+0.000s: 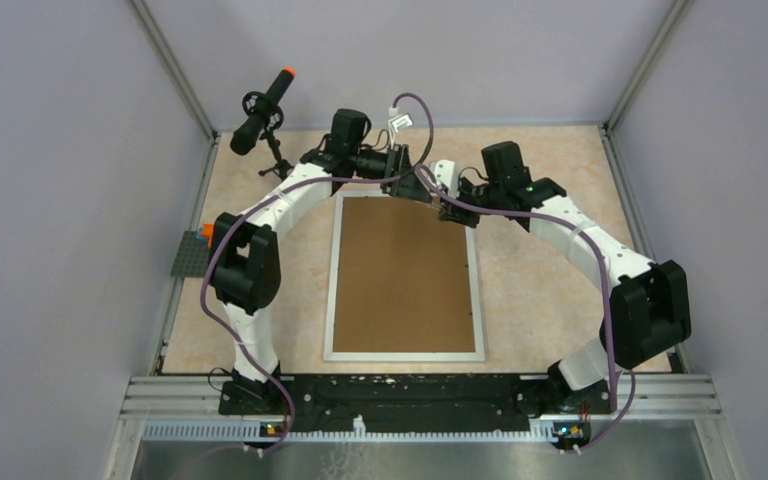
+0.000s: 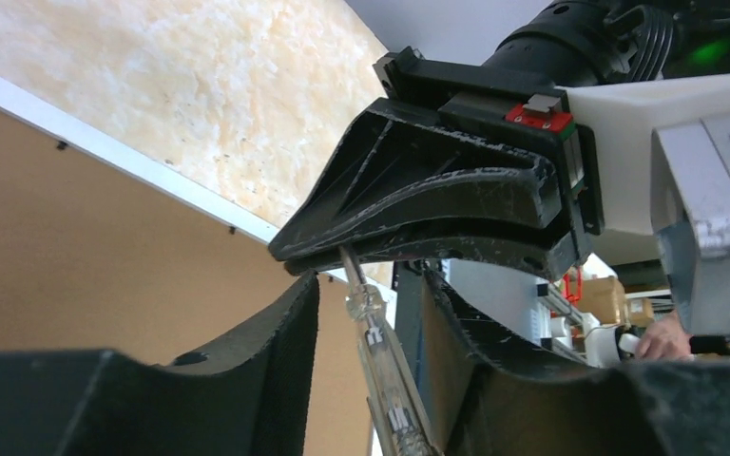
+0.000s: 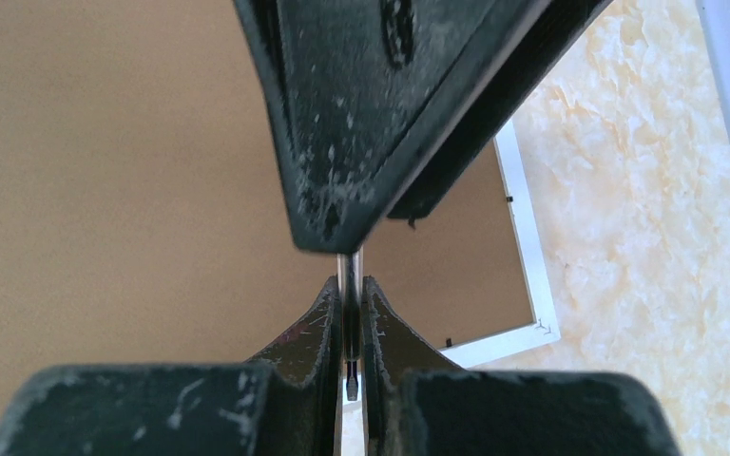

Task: Take the photo out of the frame
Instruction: Adjust the screwdriver.

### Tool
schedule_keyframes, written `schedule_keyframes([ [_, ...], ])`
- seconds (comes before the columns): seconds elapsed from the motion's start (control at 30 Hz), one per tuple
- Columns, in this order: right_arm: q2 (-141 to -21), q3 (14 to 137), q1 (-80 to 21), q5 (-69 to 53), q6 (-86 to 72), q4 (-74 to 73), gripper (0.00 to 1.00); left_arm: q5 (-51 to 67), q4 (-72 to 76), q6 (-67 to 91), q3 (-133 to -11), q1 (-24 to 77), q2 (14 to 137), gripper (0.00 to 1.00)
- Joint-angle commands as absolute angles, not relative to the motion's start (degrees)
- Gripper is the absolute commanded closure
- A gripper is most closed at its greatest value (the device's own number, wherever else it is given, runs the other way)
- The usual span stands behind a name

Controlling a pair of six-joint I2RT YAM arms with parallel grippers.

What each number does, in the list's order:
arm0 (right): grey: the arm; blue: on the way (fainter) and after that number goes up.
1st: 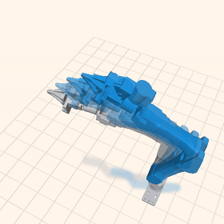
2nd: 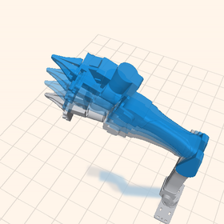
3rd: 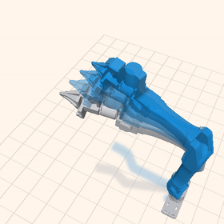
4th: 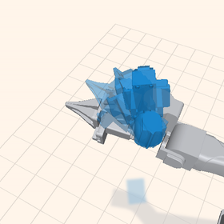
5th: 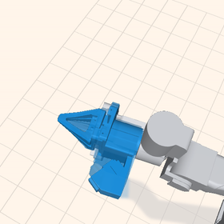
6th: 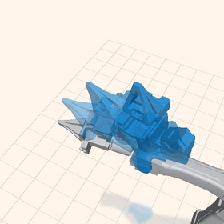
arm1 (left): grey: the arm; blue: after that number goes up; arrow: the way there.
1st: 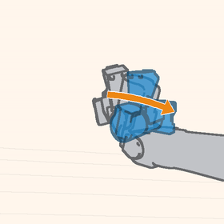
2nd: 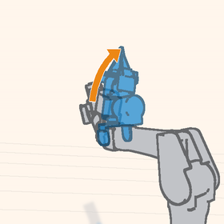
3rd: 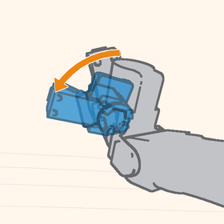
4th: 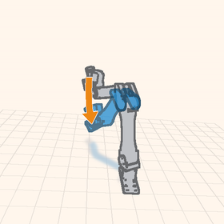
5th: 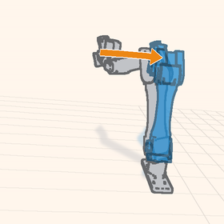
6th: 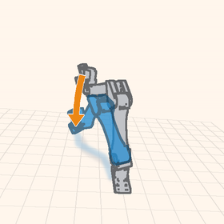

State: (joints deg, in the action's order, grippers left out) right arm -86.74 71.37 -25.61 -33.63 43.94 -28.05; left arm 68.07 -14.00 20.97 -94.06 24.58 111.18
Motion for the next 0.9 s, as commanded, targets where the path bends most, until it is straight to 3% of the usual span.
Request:
schedule_keyframes([
  [0.0, -85.8, 74.8, -26.7, -32.4, 45.1, -25.1, 1.0, 68.6, -11.9, 21.7, -94.6, 25.3, 112.1, 0.56],
  [0.3, -86.0, 75.0, -26.7, -30.8, 44.9, -24.7, 1.0, 69.6, -14.2, 18.6, -94.7, 26.1, 112.5, 0.71],
  [0.53, -86.1, 74.9, -26.7, -29.8, 43.5, -23.3, 1.0, 69.8, -13.7, 19.0, -94.9, 26.4, 113.3, 0.76],
  [0.67, -86.0, 74.9, -26.7, -29.0, 43.1, -23.1, 1.0, 69.6, -13.7, 18.7, -94.8, 26.4, 113.6, 0.63],
  [0.73, -85.9, 74.6, -26.7, -28.6, 43.2, -23.2, 1.0, 69.3, -13.9, 18.6, -94.9, 26.5, 113.6, 0.62],
  [0.87, -85.4, 73.9, -26.7, -28.6, 43.7, -23.1, 1.0, 70.2, -13.7, 18.0, -94.8, 26.4, 113.5, 0.76],
])
